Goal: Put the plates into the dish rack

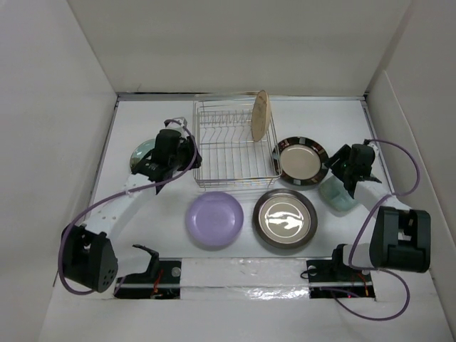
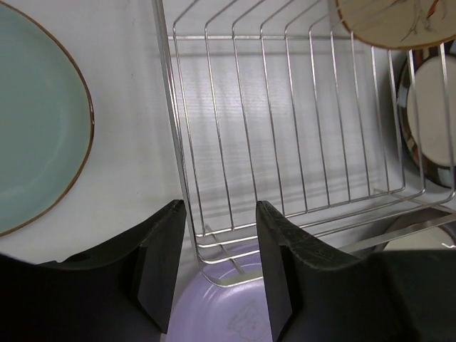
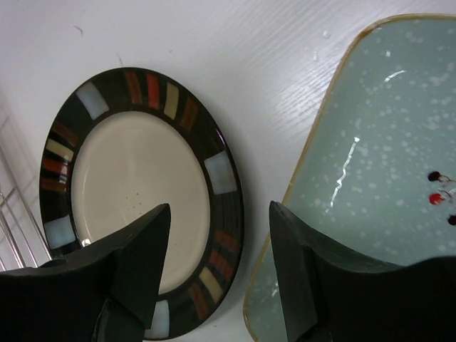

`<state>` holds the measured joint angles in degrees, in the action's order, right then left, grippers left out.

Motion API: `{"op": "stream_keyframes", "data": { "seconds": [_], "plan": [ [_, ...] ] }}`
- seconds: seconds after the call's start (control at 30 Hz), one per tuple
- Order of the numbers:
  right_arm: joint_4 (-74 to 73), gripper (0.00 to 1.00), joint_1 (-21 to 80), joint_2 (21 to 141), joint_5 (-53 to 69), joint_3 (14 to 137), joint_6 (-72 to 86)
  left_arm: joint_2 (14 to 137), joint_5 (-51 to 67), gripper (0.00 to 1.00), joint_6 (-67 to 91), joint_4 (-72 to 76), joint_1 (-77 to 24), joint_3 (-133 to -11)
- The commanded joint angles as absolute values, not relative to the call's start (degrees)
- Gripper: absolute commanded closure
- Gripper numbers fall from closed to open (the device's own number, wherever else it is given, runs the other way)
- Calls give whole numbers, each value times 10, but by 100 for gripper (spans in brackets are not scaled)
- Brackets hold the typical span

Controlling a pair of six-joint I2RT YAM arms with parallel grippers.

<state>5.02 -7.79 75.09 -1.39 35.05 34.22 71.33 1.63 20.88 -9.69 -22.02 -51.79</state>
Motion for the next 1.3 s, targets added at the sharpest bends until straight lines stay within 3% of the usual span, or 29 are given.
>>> {"op": "stream_keyframes", "data": {
  "seconds": [0.0, 0.13, 0.53, 0.87, 1.0, 1.03, 1.2, 1.27],
  "plan": [
    [120, 39, -89, 802, 58, 403, 327, 650, -18, 58, 204, -87, -221, -535],
    [116, 41, -89, 845, 25, 431, 317, 612, -11, 58, 193, -87, -221, -530],
    [46, 39, -111, 936, 80, 475, 297, 560, 53, 58, 192, -81, -221, -522],
    [51, 47, -123, 995, 188, 486, 292, 548, 43, 58, 190, -85, -221, -520],
    [64, 63, -134, 998, 208, 479, 301, 548, 40, 58, 190, -87, -221, -520],
    [69, 72, -141, 998, 214, 476, 307, 548, 40, 58, 190, -88, -221, -519],
    [87, 98, -165, 963, 184, 455, 327, 548, 40, 58, 191, -88, -221, -518],
    [91, 100, -173, 939, 180, 447, 337, 548, 39, 57, 191, -88, -221, -517]
  ]
}}
